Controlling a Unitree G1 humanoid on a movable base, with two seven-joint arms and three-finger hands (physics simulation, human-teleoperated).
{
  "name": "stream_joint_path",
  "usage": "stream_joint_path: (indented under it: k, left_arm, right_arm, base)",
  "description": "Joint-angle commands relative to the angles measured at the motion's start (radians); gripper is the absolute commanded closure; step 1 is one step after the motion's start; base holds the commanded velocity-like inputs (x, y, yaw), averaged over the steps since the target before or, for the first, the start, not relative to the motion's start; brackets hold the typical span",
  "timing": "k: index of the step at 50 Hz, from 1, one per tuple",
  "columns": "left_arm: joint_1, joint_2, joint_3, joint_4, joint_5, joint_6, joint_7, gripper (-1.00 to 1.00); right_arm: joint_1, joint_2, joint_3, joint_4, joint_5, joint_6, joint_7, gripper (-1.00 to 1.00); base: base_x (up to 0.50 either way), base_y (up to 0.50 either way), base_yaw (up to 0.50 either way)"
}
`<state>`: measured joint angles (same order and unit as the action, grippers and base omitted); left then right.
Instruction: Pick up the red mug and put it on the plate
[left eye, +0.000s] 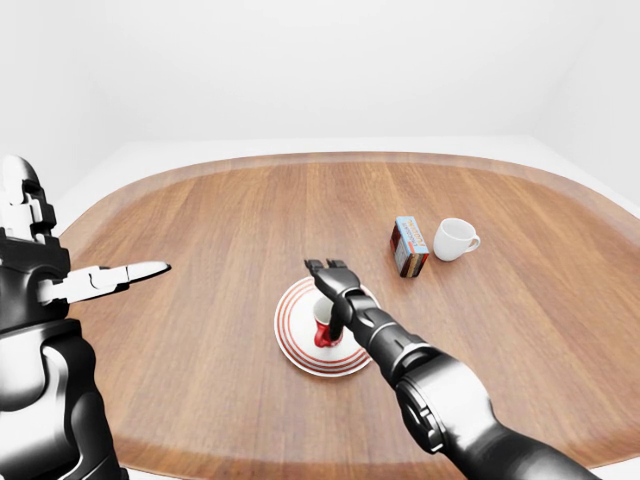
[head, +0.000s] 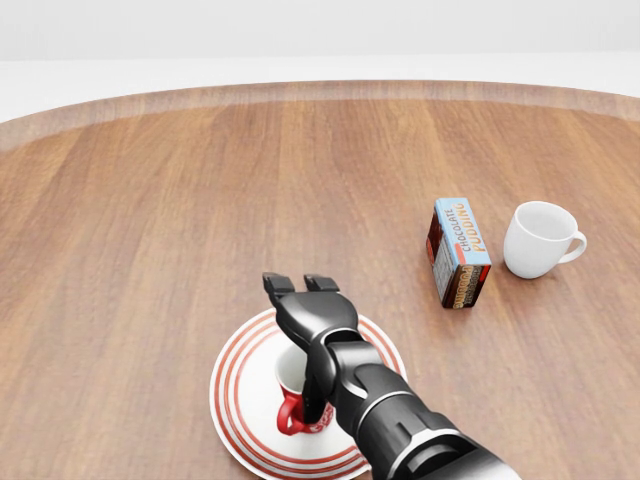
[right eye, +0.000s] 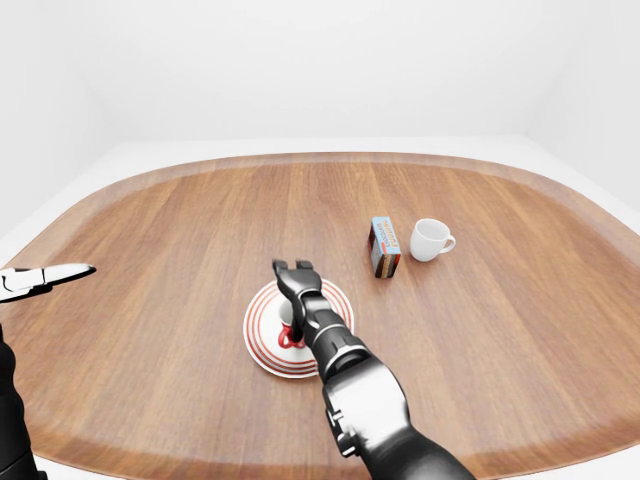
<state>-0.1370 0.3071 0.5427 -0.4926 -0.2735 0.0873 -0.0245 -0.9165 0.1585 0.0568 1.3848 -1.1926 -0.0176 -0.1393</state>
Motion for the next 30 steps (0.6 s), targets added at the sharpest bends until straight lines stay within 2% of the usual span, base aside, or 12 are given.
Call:
stream_joint_path:
  k: [1, 20, 30]
  left_arm:
    - [-0.005, 0.003, -0.002, 0.0, -0.002, 0.0, 0.003, -1.0]
    - [0.003, -0.003, -0.002, 0.008, -0.001, 0.0, 0.0, -1.0]
    - [0.004, -0.001, 0.002, 0.005, -0.003, 0.0, 0.001, -1.0]
  right_arm:
    - [0.028, -0.006, 0.013, 0.006, -0.009, 0.001, -0.018, -1.0]
    - [0.03, -0.009, 0.012, 0.006, -0.007, -0.001, -0.016, -1.0]
    - [-0.004, -0.028, 0.032, -0.004, -0.019, -0.007, 0.058, -1.0]
  base:
    - [0.0, 0.0, 0.0]
    - [0.0, 0.0, 0.0]
    - [0.0, 0.0, 0.0]
